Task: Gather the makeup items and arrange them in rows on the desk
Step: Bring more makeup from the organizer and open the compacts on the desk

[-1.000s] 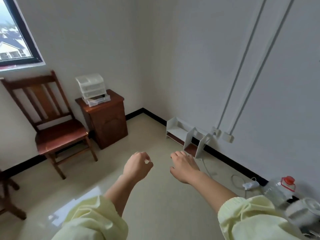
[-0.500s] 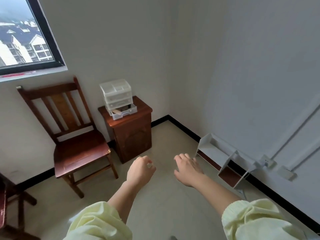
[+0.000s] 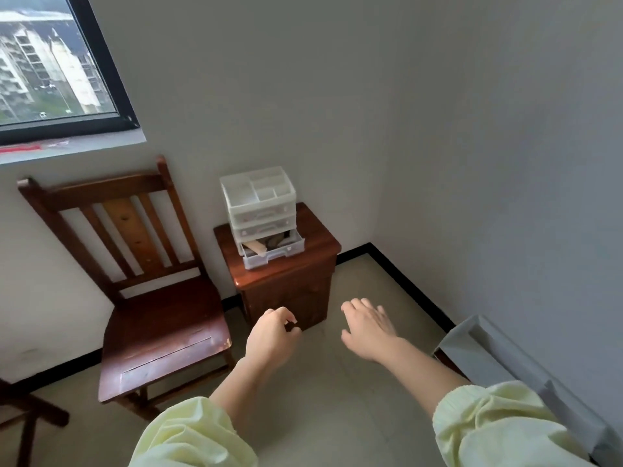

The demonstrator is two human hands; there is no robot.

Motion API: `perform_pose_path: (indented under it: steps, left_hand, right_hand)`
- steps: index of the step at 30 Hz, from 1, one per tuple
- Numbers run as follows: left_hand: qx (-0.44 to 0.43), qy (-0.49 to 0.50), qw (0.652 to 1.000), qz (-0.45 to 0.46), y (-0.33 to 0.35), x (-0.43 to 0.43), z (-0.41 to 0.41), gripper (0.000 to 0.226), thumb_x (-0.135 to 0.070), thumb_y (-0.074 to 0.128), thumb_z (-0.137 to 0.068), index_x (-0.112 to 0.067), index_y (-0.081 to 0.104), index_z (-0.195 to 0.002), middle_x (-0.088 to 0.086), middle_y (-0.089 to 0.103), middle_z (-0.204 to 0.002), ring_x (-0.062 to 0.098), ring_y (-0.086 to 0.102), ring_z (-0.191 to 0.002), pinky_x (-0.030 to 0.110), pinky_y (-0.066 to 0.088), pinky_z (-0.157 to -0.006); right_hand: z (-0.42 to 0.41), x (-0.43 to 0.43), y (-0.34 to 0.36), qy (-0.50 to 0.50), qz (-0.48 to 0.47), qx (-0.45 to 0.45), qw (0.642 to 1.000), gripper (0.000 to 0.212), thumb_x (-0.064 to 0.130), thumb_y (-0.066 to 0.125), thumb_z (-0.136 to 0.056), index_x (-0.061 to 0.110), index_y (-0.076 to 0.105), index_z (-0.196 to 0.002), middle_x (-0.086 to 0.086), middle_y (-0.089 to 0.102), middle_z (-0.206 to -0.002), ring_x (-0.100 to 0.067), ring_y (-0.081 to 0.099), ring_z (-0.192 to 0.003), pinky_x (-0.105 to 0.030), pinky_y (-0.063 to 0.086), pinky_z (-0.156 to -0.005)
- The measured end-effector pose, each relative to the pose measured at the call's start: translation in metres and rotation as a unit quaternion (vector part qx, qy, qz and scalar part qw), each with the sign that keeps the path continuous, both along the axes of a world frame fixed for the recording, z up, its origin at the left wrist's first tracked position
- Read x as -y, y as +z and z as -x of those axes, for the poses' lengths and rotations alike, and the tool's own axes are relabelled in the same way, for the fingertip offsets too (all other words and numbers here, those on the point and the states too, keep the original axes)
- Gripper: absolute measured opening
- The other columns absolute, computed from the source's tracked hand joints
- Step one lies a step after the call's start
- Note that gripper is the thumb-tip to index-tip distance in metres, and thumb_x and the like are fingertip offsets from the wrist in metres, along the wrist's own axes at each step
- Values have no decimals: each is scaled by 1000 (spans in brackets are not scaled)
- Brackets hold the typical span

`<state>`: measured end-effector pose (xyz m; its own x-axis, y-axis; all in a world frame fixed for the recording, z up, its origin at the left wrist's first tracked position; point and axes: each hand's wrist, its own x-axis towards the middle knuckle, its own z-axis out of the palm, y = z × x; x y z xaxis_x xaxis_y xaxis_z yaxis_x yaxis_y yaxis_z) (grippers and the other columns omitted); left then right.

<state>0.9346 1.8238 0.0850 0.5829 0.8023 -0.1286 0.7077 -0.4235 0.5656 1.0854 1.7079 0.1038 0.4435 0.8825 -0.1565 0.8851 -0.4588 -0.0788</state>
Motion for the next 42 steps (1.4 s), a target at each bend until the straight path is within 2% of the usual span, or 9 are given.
perform_pose_path:
  steps: [14, 17, 24, 28, 30, 33, 35, 38, 42]
  left_hand:
    - [-9, 24, 999, 42, -39, -251, -85, 19, -17, 52, -89, -13, 67, -100, 0, 58, -98, 17, 57, -92, 24, 43, -72]
    - [-29, 26, 997, 61, -54, -303, -96, 22, -18, 50, -91, -13, 64, -107, 1, 57, -100, 18, 55, -91, 24, 44, -74]
    - [-50, 42, 990, 126, -87, -356, -123, 29, -15, 47, -92, -8, 56, -119, 6, 60, -116, 23, 53, -110, 27, 41, -84]
    - [-35, 76, 986, 147, -119, -381, -145, 24, -12, 42, -89, -14, 64, -101, 4, 67, -100, 22, 58, -87, 31, 48, -72]
    - [-39, 106, 980, 164, -133, -389, -154, 24, -10, 38, -91, -12, 62, -93, 3, 65, -88, 21, 55, -75, 27, 43, -58]
    - [-57, 123, 973, 184, -150, -394, -168, 24, -9, 35, -94, -14, 57, -85, 1, 59, -79, 19, 49, -68, 19, 28, -47]
    - [-69, 136, 969, 193, -164, -397, -176, 22, -8, 35, -94, -15, 55, -87, 1, 57, -80, 19, 50, -70, 20, 30, -48]
    - [-109, 151, 962, 197, -170, -403, -188, 22, -6, 39, -94, -9, 60, -98, 5, 61, -91, 24, 57, -80, 28, 46, -64]
    - [-154, 162, 953, 206, -173, -409, -199, 20, -8, 43, -97, -6, 63, -100, 7, 63, -95, 19, 50, -75, 28, 42, -65]
  right_hand:
    - [-90, -257, -48, -6, 26, -46, 999, 33, 29, 49, -95, 18, 46, -126, -1, 49, -130, -21, 40, -125, -38, 34, -101]
    - [-100, -309, -62, -15, 34, -69, 997, 36, 29, 49, -95, 18, 46, -129, 1, 49, -132, -20, 39, -126, -39, 34, -104]
    - [-120, -376, -97, -16, 57, -96, 994, 40, 29, 44, -99, 18, 44, -138, 1, 46, -139, -19, 35, -132, -39, 30, -106]
    - [-134, -408, -128, 14, 65, -74, 995, 41, 29, 38, -101, 21, 42, -142, 1, 46, -137, -19, 36, -131, -38, 29, -103]
    - [-139, -422, -142, 38, 77, -51, 995, 44, 27, 51, -96, 24, 46, -140, -1, 55, -127, -22, 46, -123, -40, 36, -98]
    - [-149, -441, -166, 83, 74, -1, 994, 59, 19, 90, -52, 27, 72, -108, -1, 67, -79, -22, 64, -77, -38, 51, -62]
    - [-158, -454, -182, 123, 73, 31, 989, 69, 13, 92, -37, 26, 75, -103, -2, 65, -68, -23, 64, -65, -37, 53, -57]
    - [-169, -469, -185, 194, 93, 52, 975, 72, 11, 92, -35, 26, 75, -104, -4, 64, -62, -24, 64, -57, -35, 56, -57]
    - [-182, -480, -191, 259, 123, 62, 956, 81, 14, 93, -33, 25, 73, -111, -3, 60, -52, -22, 61, -47, -30, 52, -51]
